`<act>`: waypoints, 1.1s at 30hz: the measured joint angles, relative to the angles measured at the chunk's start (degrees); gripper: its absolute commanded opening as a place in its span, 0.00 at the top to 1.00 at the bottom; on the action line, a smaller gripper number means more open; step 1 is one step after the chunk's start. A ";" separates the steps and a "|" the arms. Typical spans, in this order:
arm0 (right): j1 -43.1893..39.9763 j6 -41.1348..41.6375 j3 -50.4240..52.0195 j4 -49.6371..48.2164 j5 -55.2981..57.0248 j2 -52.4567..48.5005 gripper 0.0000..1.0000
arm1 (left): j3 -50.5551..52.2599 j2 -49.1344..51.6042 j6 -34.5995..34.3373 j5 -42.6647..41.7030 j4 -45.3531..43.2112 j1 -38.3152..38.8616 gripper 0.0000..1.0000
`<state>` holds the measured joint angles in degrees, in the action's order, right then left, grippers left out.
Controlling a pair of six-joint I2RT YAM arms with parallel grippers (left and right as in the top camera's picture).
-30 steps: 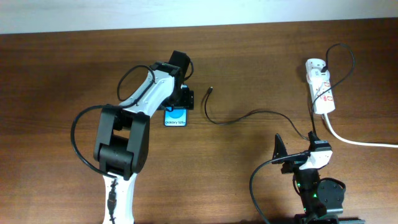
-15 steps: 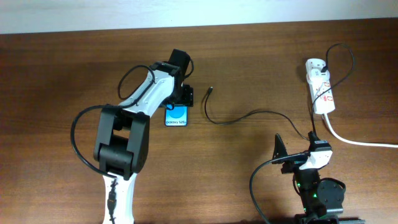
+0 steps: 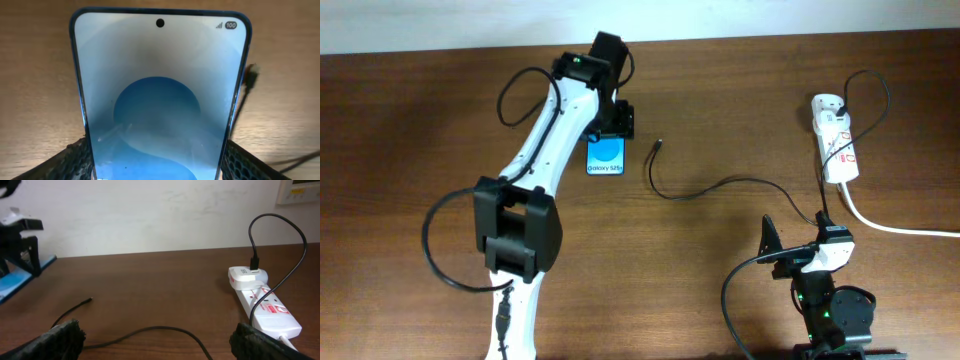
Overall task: Plug charger to phone and switch on socket
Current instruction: 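Lift the phone with the left gripper and tilt it upright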
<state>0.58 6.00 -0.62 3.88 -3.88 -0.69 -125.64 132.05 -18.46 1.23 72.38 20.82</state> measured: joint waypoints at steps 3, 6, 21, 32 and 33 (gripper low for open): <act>0.00 0.00 0.00 0.00 0.00 0.00 0.02 | -4.59 0.02 -0.22 -0.24 2.29 0.00 1.00; 0.00 0.04 0.00 0.00 0.00 0.00 0.02 | -9.70 0.02 -1.77 -1.09 4.87 -0.46 1.00; 0.00 0.02 0.00 0.00 0.00 0.00 0.02 | -13.68 0.02 -16.11 -11.67 14.36 -7.72 1.00; 0.00 0.02 0.00 0.00 0.00 0.00 0.02 | -13.73 0.02 -16.55 -23.96 19.78 -7.72 1.00; 0.00 0.02 0.00 0.00 0.00 0.00 0.02 | -13.73 0.02 -16.52 -25.18 20.26 -7.72 1.00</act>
<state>0.58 6.02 -0.62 3.88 -3.88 -0.69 -139.37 132.07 -34.98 -23.94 92.64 13.10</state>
